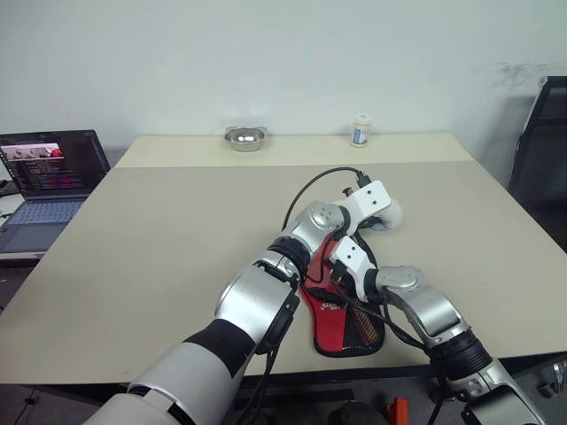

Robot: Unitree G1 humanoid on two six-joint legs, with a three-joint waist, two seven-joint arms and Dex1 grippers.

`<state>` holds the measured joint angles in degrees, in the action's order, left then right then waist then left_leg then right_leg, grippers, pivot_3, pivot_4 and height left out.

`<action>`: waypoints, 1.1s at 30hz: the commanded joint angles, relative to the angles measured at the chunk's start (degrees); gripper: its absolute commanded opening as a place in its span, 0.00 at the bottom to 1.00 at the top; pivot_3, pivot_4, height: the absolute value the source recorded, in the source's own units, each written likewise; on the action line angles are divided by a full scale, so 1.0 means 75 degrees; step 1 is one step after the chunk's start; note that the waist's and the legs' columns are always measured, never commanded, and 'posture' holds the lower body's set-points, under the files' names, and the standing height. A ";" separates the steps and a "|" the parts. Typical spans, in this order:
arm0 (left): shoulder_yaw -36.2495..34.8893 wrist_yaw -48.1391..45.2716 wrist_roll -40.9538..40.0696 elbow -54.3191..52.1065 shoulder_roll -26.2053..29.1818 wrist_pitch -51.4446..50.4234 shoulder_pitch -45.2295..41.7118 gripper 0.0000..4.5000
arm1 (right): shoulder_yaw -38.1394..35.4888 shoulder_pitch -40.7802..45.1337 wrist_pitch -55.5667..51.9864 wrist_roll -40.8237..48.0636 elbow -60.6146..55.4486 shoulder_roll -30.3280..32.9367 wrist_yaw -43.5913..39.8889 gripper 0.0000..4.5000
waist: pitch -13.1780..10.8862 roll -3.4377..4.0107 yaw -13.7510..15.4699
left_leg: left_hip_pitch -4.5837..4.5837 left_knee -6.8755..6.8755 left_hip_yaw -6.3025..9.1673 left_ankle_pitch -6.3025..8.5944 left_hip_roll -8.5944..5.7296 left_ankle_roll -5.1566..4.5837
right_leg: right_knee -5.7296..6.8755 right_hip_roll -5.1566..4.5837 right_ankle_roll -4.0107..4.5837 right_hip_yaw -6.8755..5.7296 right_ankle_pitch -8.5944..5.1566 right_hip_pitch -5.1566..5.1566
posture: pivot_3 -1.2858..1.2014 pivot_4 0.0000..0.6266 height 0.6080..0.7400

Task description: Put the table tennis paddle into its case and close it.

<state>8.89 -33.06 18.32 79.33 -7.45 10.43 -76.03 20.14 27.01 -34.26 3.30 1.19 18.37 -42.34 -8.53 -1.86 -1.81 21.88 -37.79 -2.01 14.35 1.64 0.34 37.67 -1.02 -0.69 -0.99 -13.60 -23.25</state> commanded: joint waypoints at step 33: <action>-0.1915 -0.2125 -0.2402 -0.1732 0.2648 -0.0113 0.0721 1.00 | -0.0614 -0.0294 -0.2720 0.1242 -0.2184 0.0126 -0.0044 1.00 | -0.0099 0.0012 -0.0010 | 0.0135 0.0031 0.0003 -0.0002 0.0010 0.0001 | 0.0001 0.0014 0.0003 0.0003 -0.0001 -0.0138 | 0.52 0.24 1.00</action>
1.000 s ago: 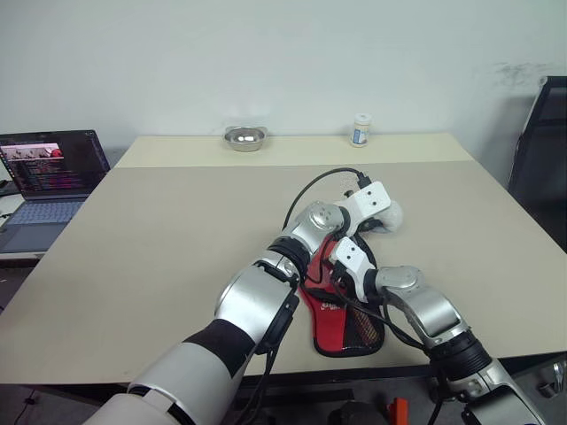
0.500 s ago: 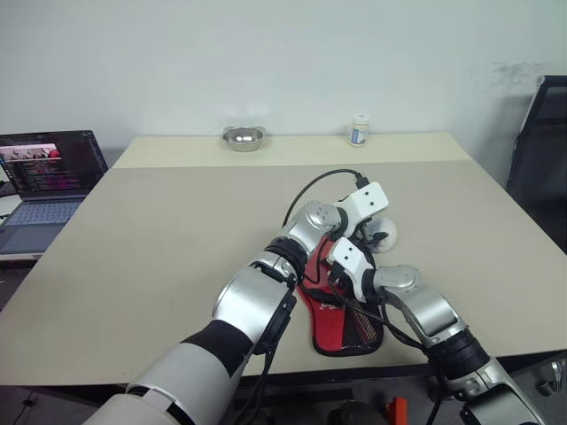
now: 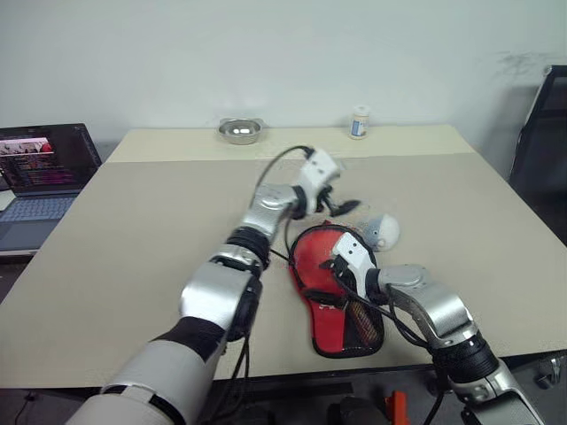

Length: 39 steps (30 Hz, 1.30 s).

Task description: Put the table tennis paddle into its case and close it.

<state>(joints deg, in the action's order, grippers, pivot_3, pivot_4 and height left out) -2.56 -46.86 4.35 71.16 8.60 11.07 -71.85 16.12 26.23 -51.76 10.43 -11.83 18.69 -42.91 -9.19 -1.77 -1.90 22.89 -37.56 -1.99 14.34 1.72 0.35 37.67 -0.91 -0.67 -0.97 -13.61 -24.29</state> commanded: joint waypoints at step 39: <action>0.2032 -0.2134 -0.1175 -0.4374 0.0267 -0.0933 0.3644 1.00 | -0.1720 0.1475 0.1303 0.0601 0.2234 0.2455 0.0225 1.00 | -0.0116 -0.0031 0.0213 | 0.0038 -0.0038 -0.0012 0.0023 -0.0011 -0.0038 | -0.0062 -0.0013 -0.0007 0.0013 0.0007 0.0011 | 0.52 0.24 1.00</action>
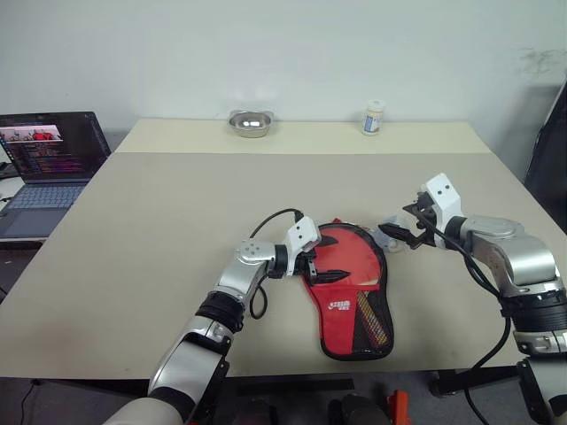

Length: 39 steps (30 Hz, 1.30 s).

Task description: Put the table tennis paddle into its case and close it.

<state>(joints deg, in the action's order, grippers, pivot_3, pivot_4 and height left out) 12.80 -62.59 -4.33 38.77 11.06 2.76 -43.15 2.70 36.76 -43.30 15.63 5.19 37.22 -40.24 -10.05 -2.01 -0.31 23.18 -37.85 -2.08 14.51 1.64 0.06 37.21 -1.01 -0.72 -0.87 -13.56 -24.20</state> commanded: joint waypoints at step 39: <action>0.0290 -0.0559 0.0782 0.3136 -0.1017 0.1536 -0.0769 1.00 | 0.0851 -0.1767 0.1055 -0.1711 -0.0627 0.1416 -0.1148 0.18 | 0.0089 0.0081 0.0293 | -0.0028 -0.0012 0.0030 0.0015 -0.0024 -0.0024 | -0.0031 -0.0011 -0.0018 -0.0035 -0.0004 0.0070 | 0.52 0.24 1.00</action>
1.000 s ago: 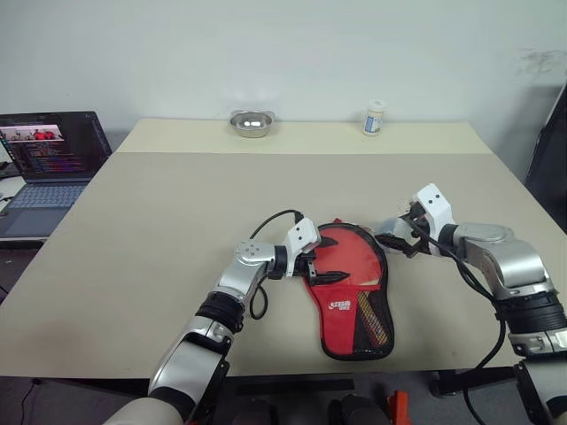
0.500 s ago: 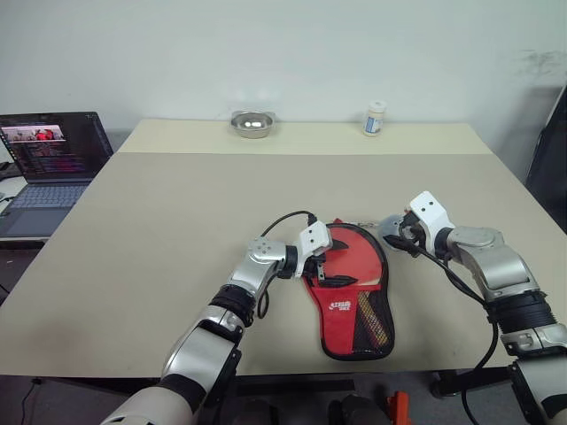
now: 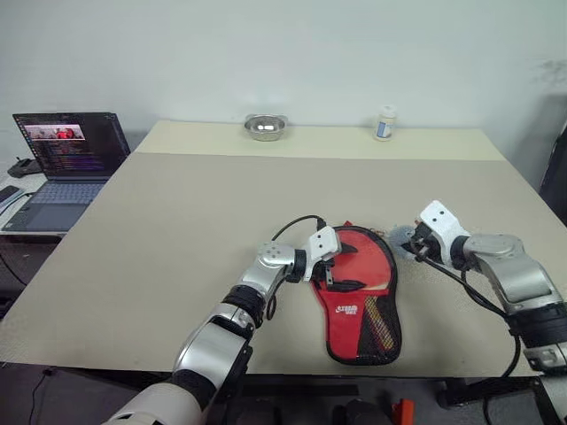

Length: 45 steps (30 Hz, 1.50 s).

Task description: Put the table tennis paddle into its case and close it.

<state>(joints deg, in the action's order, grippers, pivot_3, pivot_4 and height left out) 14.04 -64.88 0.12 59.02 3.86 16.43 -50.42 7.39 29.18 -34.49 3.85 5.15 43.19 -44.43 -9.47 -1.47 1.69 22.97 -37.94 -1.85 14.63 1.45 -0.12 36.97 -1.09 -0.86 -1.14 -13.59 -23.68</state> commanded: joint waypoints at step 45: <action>0.0324 0.1250 0.1254 0.1659 -0.1008 -0.0390 -0.0470 1.00 | -0.2958 -0.8344 -0.0100 0.1466 -0.7343 0.3840 -0.3753 0.15 | 0.0158 -0.0054 0.0233 | -0.0031 -0.0038 0.0067 0.0049 -0.0133 -0.0075 | -0.0017 -0.0144 -0.0111 -0.0079 -0.0066 0.0108 | 0.52 0.24 1.00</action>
<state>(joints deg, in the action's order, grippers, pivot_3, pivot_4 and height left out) 14.25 -56.40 5.96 68.16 -3.66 14.47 -55.35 -16.52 -33.93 -35.64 13.20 -49.65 71.77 -71.03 -8.29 -1.88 3.43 22.69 -38.23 -1.27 15.00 0.46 -0.68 36.82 -2.18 -1.68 -1.84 -14.09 -22.77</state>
